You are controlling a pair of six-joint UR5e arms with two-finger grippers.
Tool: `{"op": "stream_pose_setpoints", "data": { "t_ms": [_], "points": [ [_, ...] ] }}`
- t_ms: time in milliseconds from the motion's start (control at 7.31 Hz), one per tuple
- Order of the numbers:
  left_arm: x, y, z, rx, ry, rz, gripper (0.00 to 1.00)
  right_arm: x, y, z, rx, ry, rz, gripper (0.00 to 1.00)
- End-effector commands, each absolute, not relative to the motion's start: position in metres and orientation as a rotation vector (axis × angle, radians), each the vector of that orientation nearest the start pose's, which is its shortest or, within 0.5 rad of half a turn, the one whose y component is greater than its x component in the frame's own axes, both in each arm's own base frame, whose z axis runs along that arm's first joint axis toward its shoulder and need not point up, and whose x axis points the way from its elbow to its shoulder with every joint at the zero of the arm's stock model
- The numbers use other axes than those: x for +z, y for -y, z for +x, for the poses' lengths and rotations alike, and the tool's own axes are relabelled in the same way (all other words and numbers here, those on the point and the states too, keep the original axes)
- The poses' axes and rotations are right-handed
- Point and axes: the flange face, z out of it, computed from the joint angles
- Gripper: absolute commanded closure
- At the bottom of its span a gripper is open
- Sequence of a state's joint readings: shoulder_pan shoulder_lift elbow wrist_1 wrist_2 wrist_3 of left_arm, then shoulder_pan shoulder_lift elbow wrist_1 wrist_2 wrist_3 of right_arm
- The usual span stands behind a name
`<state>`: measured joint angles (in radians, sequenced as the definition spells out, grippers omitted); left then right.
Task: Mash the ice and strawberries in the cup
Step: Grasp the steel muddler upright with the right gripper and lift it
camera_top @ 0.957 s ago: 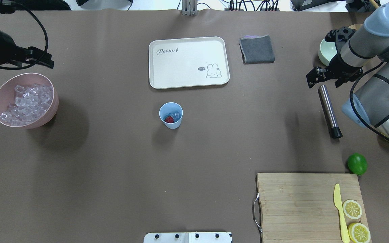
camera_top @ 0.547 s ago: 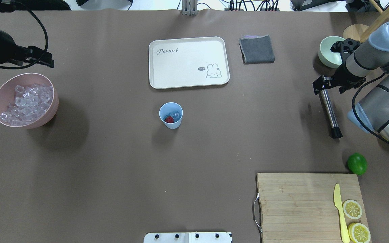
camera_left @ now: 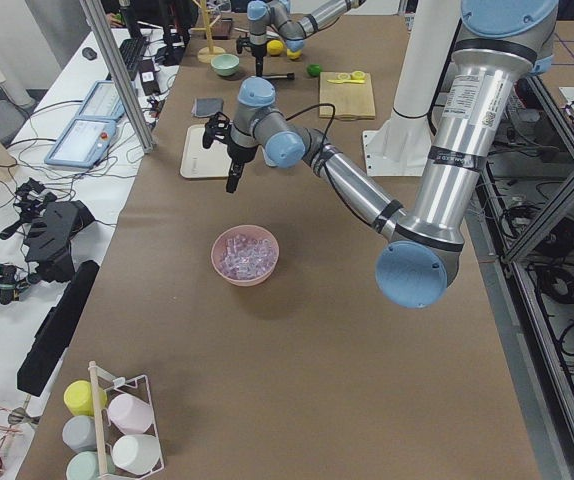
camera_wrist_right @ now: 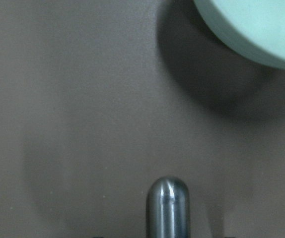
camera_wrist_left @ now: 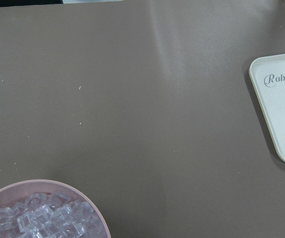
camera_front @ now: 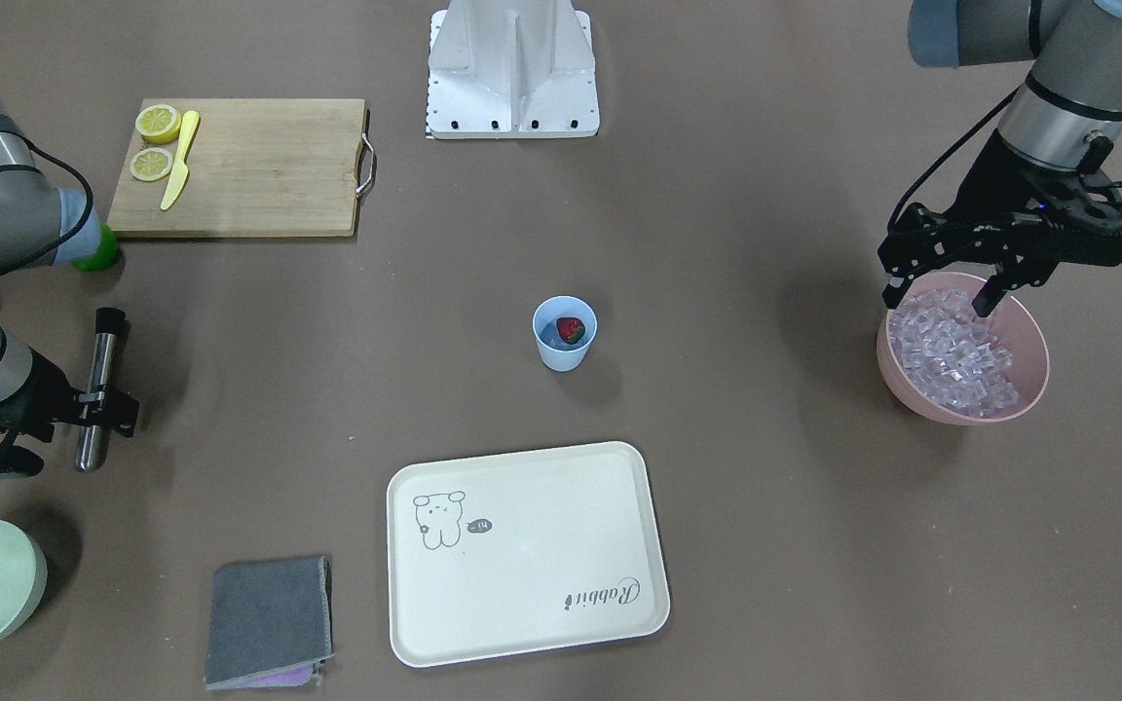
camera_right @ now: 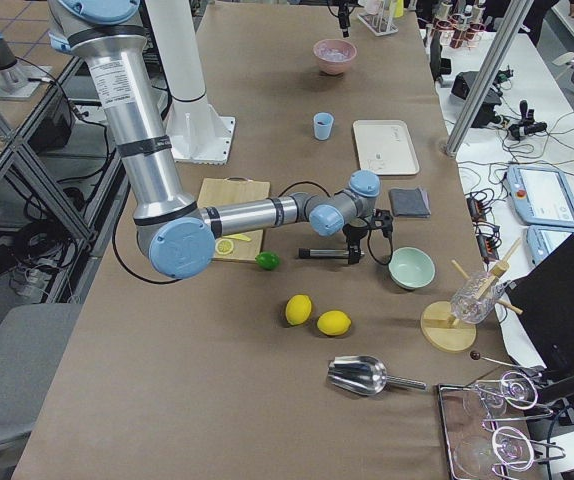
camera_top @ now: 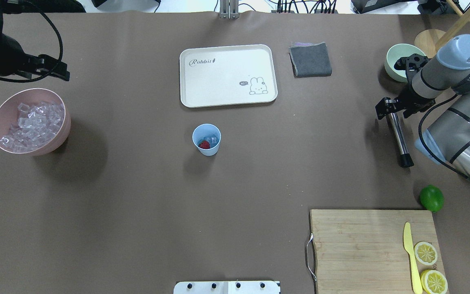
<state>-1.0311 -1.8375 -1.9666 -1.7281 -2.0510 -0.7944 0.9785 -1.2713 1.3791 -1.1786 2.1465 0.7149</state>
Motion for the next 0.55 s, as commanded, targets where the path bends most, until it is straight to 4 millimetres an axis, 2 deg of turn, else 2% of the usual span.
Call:
{"op": "stream_pose_setpoints", "data": {
  "t_ms": [0, 137, 410],
  "points": [
    [0.317, 0.522, 0.212, -0.037, -0.852, 0.351, 0.03, 0.550, 0.578, -0.295, -0.047, 0.744, 0.051, 1.00],
    [0.316, 0.521, 0.212, -0.036, -0.854, 0.354, 0.03, 0.543, 0.582, -0.298, -0.072, 0.747, 0.065, 1.00],
    [0.315, 0.522, 0.212, -0.035, -0.855, 0.355, 0.03, 0.517, 0.607, -0.270, -0.028, 0.778, 0.096, 1.00]
  ]
}}
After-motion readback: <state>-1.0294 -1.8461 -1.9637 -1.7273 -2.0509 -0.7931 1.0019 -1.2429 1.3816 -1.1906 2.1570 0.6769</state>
